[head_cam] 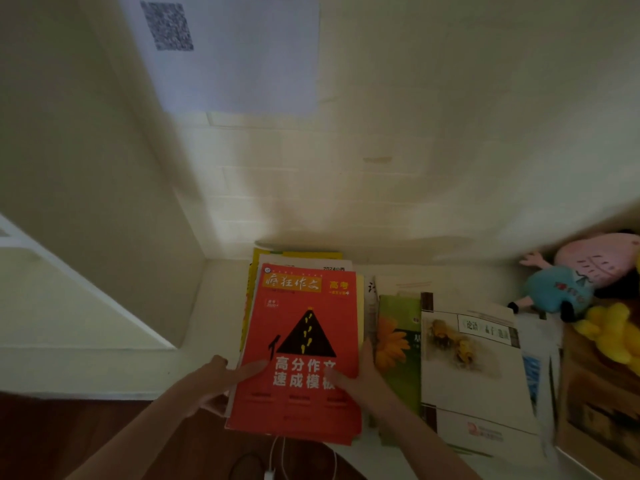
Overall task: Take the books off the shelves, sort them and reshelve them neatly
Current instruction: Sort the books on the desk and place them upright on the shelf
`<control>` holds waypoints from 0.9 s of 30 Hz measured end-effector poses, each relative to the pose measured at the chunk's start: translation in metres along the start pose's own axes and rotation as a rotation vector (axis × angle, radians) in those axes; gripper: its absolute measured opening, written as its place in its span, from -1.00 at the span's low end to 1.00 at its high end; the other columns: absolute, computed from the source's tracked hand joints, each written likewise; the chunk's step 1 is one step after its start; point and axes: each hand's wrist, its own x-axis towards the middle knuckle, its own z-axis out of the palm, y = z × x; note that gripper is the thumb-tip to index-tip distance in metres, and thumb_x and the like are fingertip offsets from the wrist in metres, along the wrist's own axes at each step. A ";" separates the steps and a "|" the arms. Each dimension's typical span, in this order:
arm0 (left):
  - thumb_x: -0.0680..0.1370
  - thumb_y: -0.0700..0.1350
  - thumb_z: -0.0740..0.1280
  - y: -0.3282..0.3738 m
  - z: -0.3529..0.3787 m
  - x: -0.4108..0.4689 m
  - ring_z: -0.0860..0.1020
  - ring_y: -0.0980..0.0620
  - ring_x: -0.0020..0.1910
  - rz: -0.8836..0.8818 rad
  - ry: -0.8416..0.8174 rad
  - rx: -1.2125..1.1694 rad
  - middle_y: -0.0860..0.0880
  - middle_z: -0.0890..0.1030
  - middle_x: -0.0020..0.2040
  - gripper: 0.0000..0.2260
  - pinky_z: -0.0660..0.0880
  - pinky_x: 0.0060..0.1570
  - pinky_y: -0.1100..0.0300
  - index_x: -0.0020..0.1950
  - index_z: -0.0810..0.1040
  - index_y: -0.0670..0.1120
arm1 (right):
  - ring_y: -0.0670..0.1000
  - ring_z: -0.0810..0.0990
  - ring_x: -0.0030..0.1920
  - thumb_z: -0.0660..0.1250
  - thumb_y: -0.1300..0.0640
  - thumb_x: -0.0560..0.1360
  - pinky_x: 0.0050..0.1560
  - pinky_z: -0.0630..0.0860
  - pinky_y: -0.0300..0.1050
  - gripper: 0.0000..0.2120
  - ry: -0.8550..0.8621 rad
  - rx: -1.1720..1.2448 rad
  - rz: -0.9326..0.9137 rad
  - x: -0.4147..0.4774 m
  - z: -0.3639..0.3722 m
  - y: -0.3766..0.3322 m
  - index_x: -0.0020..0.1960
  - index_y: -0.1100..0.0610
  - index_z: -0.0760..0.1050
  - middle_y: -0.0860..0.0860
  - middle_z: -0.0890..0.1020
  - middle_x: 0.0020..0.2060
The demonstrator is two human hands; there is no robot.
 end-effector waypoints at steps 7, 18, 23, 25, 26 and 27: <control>0.38 0.33 0.28 -0.003 0.007 0.009 0.60 -0.05 -0.04 -0.035 0.055 0.186 -0.13 0.59 0.14 -0.22 0.60 -0.13 0.11 0.37 0.31 -0.20 | -0.15 0.53 0.15 0.46 0.05 0.43 0.05 0.55 -0.25 -0.20 0.059 -0.072 0.008 0.000 0.003 0.000 0.46 0.00 0.00 -0.07 0.46 0.25; 0.36 0.41 0.21 -0.005 0.014 0.006 0.61 0.06 -0.08 -0.109 -0.096 0.134 0.05 0.65 -0.21 -0.41 0.44 -0.16 0.25 0.02 0.56 -0.08 | 0.06 0.44 0.32 0.48 -0.21 0.32 0.32 0.43 0.15 0.07 0.056 -0.071 0.140 -0.001 0.010 -0.002 0.49 -0.07 -0.25 0.06 0.34 0.40; 0.09 0.59 0.22 0.000 0.014 -0.008 0.60 0.16 -0.19 -0.041 -0.118 0.163 0.06 0.64 -0.09 -0.01 0.46 -0.23 0.26 0.34 0.33 0.00 | 0.11 0.39 0.36 0.42 -0.54 -0.01 0.32 0.40 0.22 0.35 0.048 -0.100 0.170 0.012 0.005 0.017 0.45 -0.19 -0.38 0.08 0.22 0.46; -0.21 0.61 0.18 -0.002 0.010 -0.011 0.57 0.07 -0.10 -0.057 -0.074 0.155 0.00 0.59 0.06 0.36 0.42 -0.21 0.20 0.49 0.11 -0.04 | 0.11 0.38 0.38 0.41 -0.54 0.02 0.34 0.38 0.23 0.33 0.062 -0.104 0.172 0.008 0.007 0.015 0.47 -0.19 -0.36 0.08 0.20 0.47; -0.31 0.61 0.18 -0.004 0.009 -0.010 0.55 0.05 -0.11 -0.048 -0.052 0.155 -0.02 0.58 0.08 0.51 0.41 -0.22 0.19 0.53 -0.04 -0.08 | 0.11 0.38 0.37 0.40 -0.54 0.04 0.35 0.38 0.22 0.32 0.066 -0.105 0.158 0.004 0.008 0.010 0.48 -0.18 -0.36 0.07 0.20 0.47; -0.36 0.61 0.18 -0.004 0.008 -0.012 0.55 0.05 -0.13 -0.051 -0.034 0.153 -0.02 0.59 0.06 0.58 0.42 -0.23 0.18 0.54 -0.14 -0.10 | 0.09 0.39 0.37 0.39 -0.54 0.06 0.35 0.38 0.21 0.31 0.064 -0.114 0.152 -0.001 0.010 0.006 0.49 -0.15 -0.35 0.07 0.21 0.47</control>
